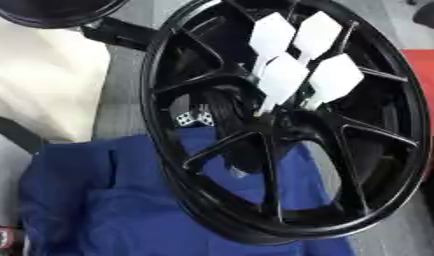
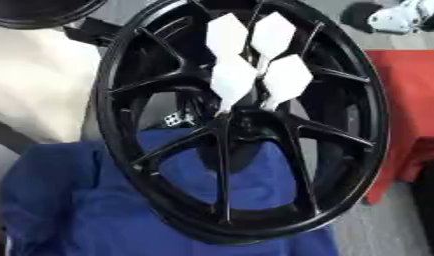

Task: Pull the pin out of the wheel hub.

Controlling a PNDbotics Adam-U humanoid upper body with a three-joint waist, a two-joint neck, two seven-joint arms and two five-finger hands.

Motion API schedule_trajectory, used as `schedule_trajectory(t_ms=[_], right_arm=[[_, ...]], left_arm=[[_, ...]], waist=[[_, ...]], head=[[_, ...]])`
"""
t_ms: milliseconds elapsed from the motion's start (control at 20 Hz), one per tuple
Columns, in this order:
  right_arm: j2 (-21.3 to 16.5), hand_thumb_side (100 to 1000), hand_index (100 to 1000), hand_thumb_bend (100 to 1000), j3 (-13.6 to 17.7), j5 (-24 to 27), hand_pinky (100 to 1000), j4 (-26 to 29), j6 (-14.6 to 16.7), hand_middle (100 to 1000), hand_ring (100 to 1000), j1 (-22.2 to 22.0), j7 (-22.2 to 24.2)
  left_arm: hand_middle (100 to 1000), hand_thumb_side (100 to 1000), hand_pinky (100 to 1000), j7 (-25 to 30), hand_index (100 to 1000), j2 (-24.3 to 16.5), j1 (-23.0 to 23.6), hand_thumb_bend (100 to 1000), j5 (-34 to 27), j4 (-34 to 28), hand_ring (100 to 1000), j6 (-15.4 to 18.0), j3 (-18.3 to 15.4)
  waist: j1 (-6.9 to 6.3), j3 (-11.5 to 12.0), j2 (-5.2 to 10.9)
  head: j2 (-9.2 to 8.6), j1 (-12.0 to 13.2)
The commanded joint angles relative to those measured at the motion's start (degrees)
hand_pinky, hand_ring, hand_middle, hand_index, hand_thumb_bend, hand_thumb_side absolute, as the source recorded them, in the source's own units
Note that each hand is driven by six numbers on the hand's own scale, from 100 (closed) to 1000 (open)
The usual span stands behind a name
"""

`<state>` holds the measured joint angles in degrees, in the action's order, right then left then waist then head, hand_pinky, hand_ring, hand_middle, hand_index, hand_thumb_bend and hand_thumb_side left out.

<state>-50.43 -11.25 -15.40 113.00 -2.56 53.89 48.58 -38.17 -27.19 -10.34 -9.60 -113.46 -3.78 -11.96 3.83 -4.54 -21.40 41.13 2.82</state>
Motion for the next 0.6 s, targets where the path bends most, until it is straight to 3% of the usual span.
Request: schedule_trajectory(t_ms=[50,600], right_arm=[[-2.5,163,856,372,-1.0,0.2,299,1.3,0.0,703,167,0.5,2.0],[-2.3,159,853,396,-4.8,-1.0,295,0.2,0.8,709,162,0.8,3.4]], left_arm=[[691,556,768,0.1,736,-1.2,-0.4,569,0.1,-1.1,735,0.1,-0.6],[691,557,769,0.3,736,-1.2,-0.6,567,-0.1,-1.1,735,0.0,-0.4]], waist=[[-0.14,0.1,1.44],[0.04,0.4,1.33]], head=[[-0.63,-0.3],[-0.71,-0.4]])
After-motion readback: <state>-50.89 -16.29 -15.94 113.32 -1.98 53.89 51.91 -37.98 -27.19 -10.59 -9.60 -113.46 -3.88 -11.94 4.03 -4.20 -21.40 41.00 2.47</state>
